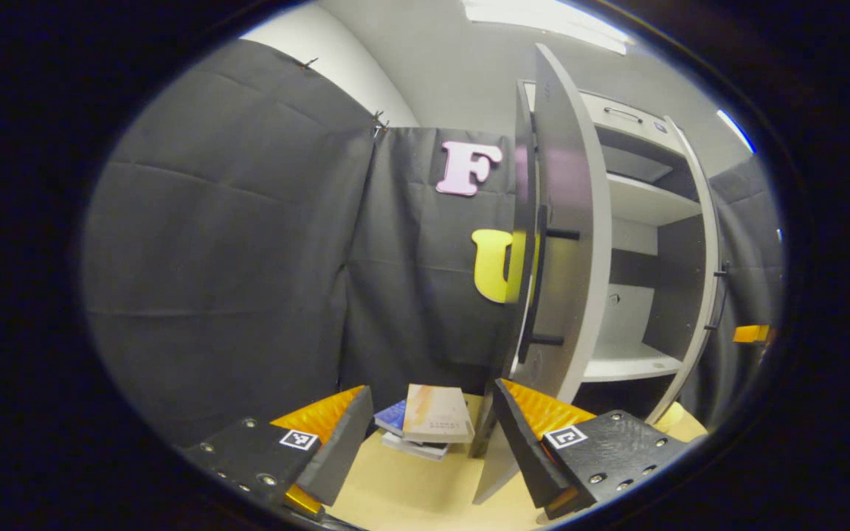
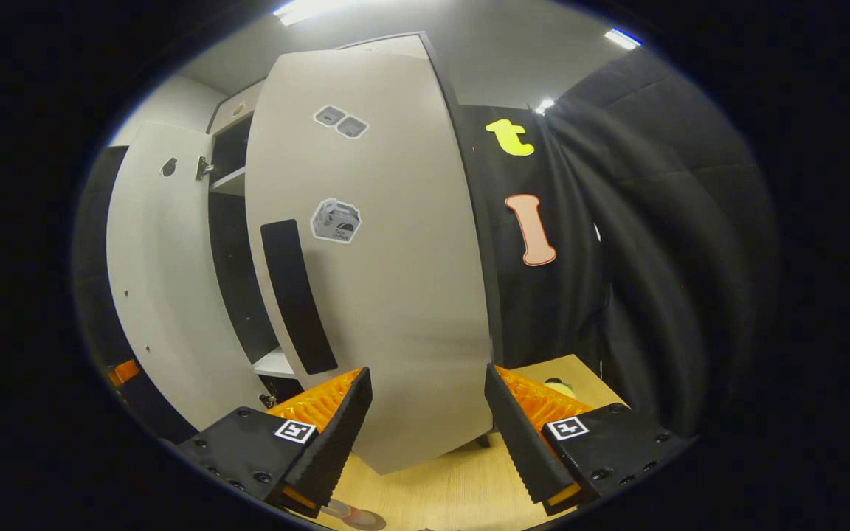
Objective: Grasp the bottle in the cabinet with the left hand and place it on the coaster, then close the right door with the right hand and the left door with the left hand.
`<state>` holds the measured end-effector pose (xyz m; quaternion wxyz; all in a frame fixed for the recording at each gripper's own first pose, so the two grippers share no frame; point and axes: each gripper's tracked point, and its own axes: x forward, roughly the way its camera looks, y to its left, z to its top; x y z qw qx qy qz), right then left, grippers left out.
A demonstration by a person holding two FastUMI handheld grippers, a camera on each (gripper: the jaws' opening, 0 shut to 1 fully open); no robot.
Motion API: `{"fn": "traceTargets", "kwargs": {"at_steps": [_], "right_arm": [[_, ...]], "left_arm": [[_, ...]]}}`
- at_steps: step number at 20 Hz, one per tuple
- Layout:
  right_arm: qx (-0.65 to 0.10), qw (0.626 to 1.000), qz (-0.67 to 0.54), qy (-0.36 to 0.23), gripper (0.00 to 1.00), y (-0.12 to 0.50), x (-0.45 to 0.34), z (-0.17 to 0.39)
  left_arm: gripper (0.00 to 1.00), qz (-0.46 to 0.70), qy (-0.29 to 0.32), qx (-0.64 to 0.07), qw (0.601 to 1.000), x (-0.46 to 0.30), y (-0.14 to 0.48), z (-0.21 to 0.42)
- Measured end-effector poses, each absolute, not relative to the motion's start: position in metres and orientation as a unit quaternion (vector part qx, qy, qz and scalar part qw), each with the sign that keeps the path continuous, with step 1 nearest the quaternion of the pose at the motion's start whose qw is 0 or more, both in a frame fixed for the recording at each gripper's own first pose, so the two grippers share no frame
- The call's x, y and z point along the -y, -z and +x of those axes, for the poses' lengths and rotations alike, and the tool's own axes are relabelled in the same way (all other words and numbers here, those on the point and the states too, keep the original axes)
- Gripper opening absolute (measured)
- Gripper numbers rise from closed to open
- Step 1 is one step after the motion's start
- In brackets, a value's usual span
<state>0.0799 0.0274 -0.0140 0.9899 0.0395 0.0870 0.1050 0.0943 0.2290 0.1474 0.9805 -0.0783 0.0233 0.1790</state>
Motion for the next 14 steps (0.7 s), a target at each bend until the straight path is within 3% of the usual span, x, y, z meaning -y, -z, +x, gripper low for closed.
{"fn": "traceTargets", "kwargs": {"at_steps": [1,5,6,8,9,14], "right_arm": [[-0.086,0.990,0.043,-0.099,0.98,0.017,-0.025,0.078],[-0.086,0.992,0.039,-0.078,0.98,0.025,-0.014,0.070],[-0.084,0.993,0.038,-0.073,0.98,0.024,-0.011,0.068],[-0.080,0.994,0.035,-0.059,0.98,0.025,-0.003,0.065],[-0.080,0.995,0.033,-0.052,0.98,0.025,0.001,0.065],[-0.078,0.996,0.036,-0.033,0.98,0.024,0.009,0.062]], "left_arm": [[1.00,-0.071,-0.173,-0.017,0.982,-0.236,-0.154,0.101],[0.95,-0.050,-0.144,0.005,0.988,-0.261,-0.181,0.130],[1.00,-0.045,-0.143,0.011,0.989,-0.268,-0.187,0.134],[1.00,-0.047,-0.137,0.028,0.989,-0.277,-0.198,0.140],[0.94,-0.045,-0.138,0.033,0.989,-0.282,-0.202,0.143],[0.95,-0.057,-0.074,0.052,0.994,-0.265,-0.222,0.169]]}}
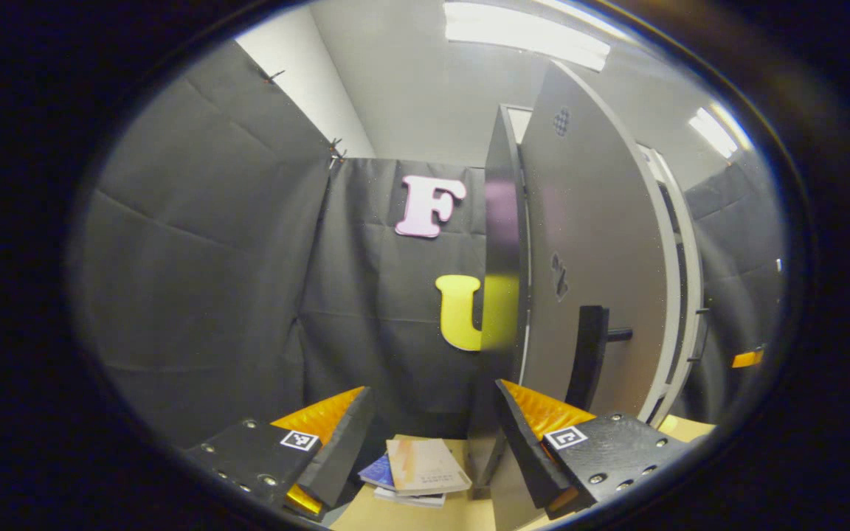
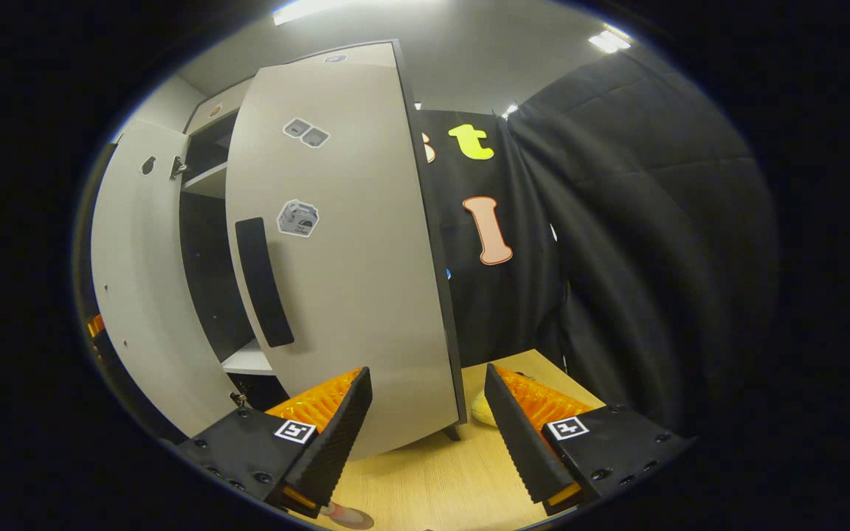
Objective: Grasp the bottle in the cabinet with the left hand and place it on the coaster, then close the right door with the right hand and the left door with the left hand.
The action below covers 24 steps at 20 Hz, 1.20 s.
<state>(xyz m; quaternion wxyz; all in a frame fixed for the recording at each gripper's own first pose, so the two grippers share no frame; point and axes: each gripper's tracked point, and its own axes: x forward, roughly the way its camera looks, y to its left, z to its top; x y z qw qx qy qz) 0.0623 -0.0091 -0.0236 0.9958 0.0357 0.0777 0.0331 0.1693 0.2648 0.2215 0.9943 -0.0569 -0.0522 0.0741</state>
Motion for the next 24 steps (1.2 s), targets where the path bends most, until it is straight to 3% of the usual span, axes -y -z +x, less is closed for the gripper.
{"fn": "traceTargets", "kwargs": {"at_steps": [3,10,11,14,24], "right_arm": [[-0.074,0.996,0.034,-0.034,0.98,0.023,0.007,0.061],[-0.080,0.996,0.025,-0.031,0.98,0.032,0.005,0.050],[-0.083,0.996,0.030,-0.030,0.98,0.033,0.006,0.049],[-0.083,0.995,0.043,-0.029,0.98,0.033,0.007,0.047],[-0.081,0.996,0.038,-0.007,0.98,0.036,0.022,0.027]], "left_arm": [[0.95,-0.066,-0.036,0.051,0.996,-0.251,-0.230,0.185],[0.95,-0.033,-0.011,0.043,0.998,-0.235,-0.238,0.184],[1.00,-0.027,0.000,0.042,0.999,-0.228,-0.239,0.186],[1.00,-0.025,0.039,0.044,0.998,-0.188,-0.243,0.198],[1.00,-0.071,0.088,0.043,0.993,-0.102,-0.230,0.242]]}}
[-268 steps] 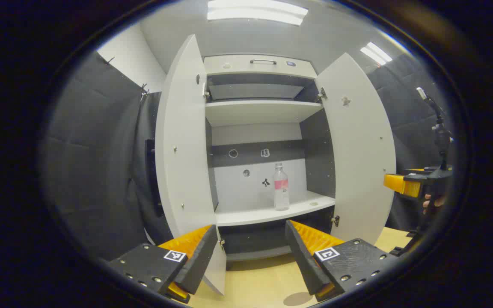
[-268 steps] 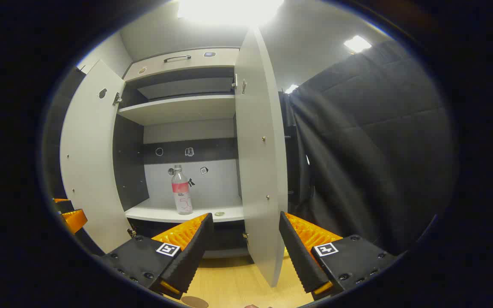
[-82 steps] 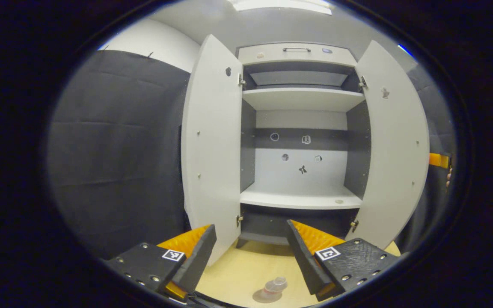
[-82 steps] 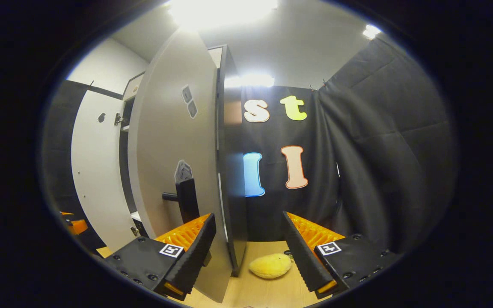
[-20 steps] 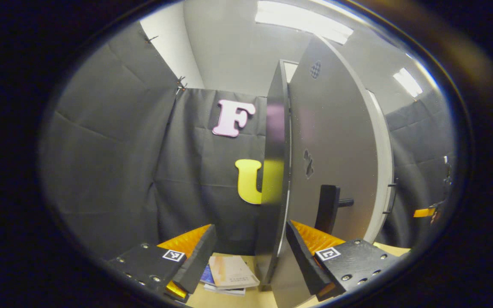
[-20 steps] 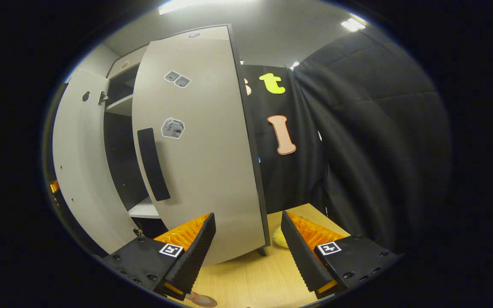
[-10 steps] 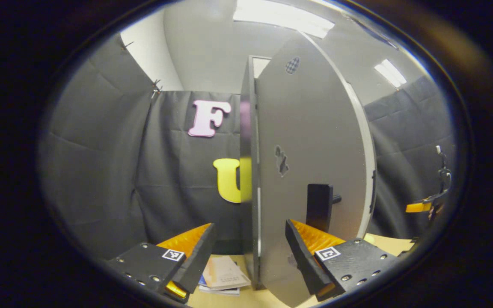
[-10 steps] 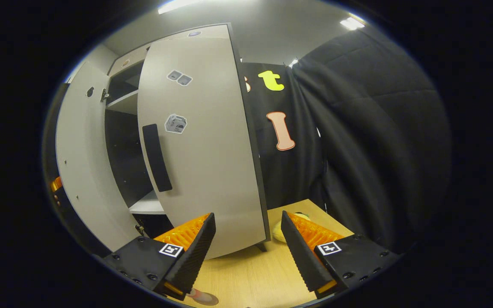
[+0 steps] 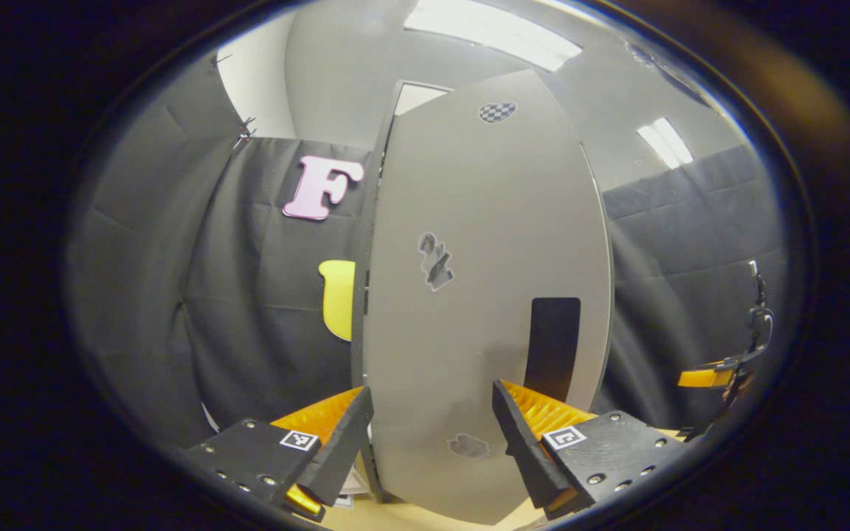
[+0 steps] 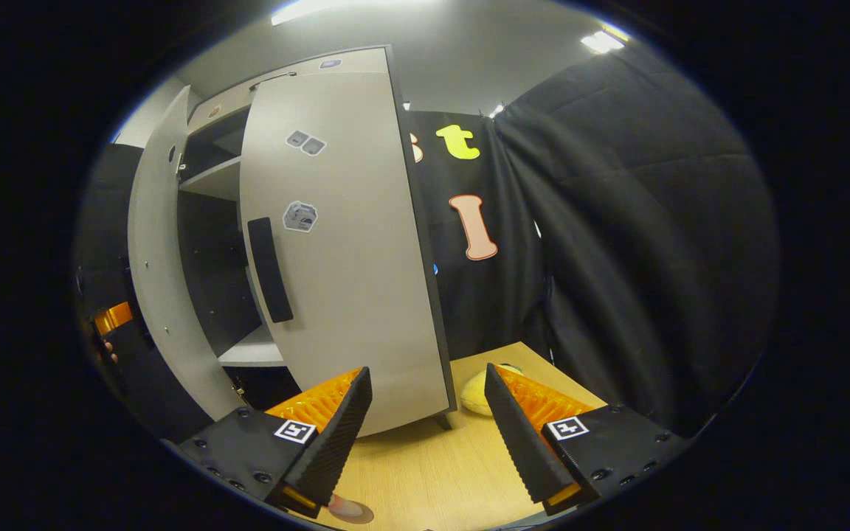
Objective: Grasp the bottle in the cabinet with the left hand and place it on the coaster, then close the right door with the right hand and the left door with the left hand.
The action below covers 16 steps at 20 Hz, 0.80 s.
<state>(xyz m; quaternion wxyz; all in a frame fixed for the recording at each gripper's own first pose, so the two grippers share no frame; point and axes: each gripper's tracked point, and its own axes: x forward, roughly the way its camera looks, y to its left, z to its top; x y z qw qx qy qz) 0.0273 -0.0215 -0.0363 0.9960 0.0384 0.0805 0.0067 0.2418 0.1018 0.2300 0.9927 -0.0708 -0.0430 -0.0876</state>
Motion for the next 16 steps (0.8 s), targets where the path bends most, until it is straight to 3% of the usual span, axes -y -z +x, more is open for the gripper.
{"fn": "traceTargets", "kwargs": {"at_steps": [1,6,15,16], "right_arm": [[-0.080,0.996,0.037,-0.004,0.98,0.036,0.025,0.025],[-0.073,0.997,0.035,0.016,0.98,0.033,0.046,0.019],[-0.040,0.998,0.044,0.020,0.98,0.001,0.067,0.046],[-0.035,0.998,0.044,0.015,0.98,-0.005,0.066,0.050]], "left_arm": [[0.94,-0.077,0.090,0.043,0.992,-0.092,-0.229,0.246],[1.00,-0.061,0.067,0.038,0.995,-0.068,-0.231,0.258],[0.99,-0.071,-0.072,0.047,0.994,-0.119,-0.231,0.176],[0.94,-0.064,-0.086,0.043,0.993,-0.125,-0.230,0.170]]}}
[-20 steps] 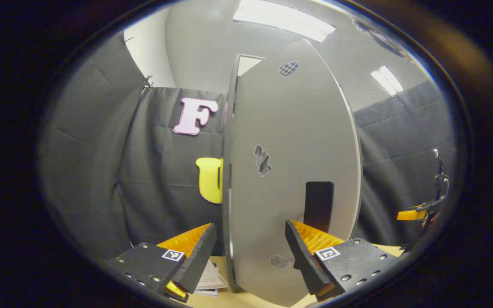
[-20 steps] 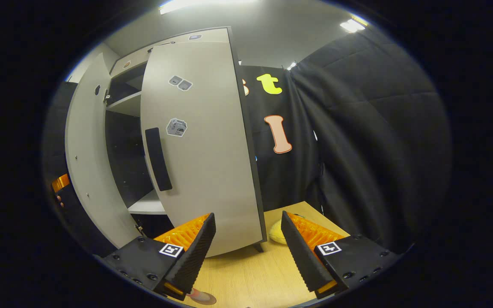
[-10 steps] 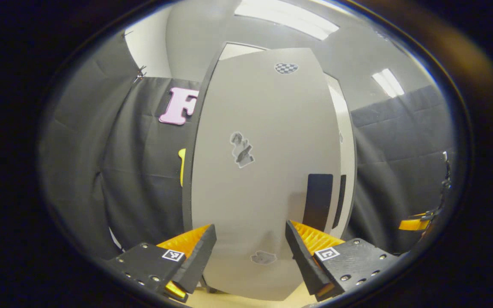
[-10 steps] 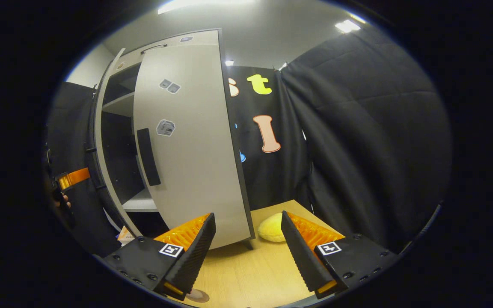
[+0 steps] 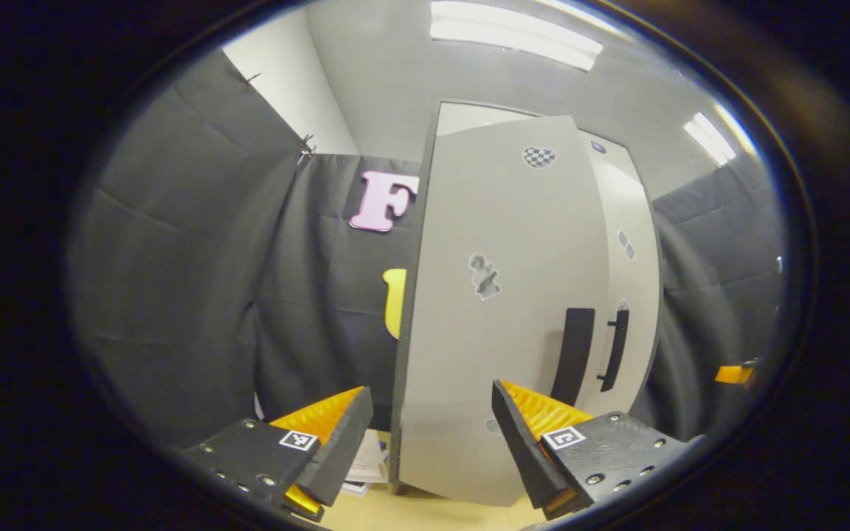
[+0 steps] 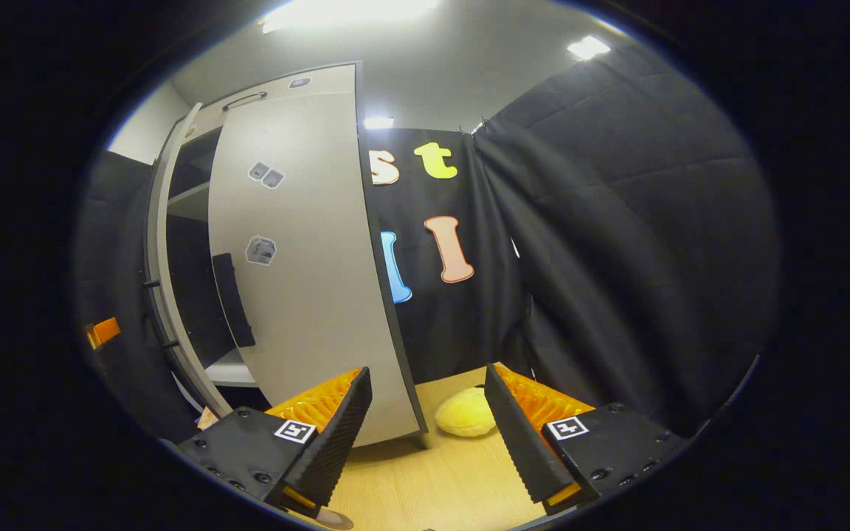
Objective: Grasp the bottle in the cabinet with the left hand and place it on the coaster, then close the right door with the right hand and the left door with the left hand.
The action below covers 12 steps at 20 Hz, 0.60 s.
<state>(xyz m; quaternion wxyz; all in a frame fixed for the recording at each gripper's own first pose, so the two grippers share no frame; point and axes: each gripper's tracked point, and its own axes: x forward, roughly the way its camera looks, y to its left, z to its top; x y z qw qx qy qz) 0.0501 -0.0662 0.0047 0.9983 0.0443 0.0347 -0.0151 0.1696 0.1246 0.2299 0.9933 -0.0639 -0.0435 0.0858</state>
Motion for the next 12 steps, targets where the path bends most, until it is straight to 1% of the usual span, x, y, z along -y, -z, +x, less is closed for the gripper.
{"fn": "traceTargets", "kwargs": {"at_steps": [1,7,12], "right_arm": [[-0.028,0.999,0.043,0.011,0.98,-0.011,0.065,0.054],[-0.002,0.999,0.028,-0.024,0.98,-0.034,0.050,0.066],[-0.007,0.999,0.032,-0.039,0.98,-0.034,0.045,0.065]], "left_arm": [[0.99,-0.059,-0.097,0.037,0.993,-0.129,-0.227,0.163],[1.00,-0.064,-0.141,0.007,0.988,-0.135,-0.206,0.130],[1.00,-0.063,-0.160,0.002,0.985,-0.138,-0.205,0.116]]}}
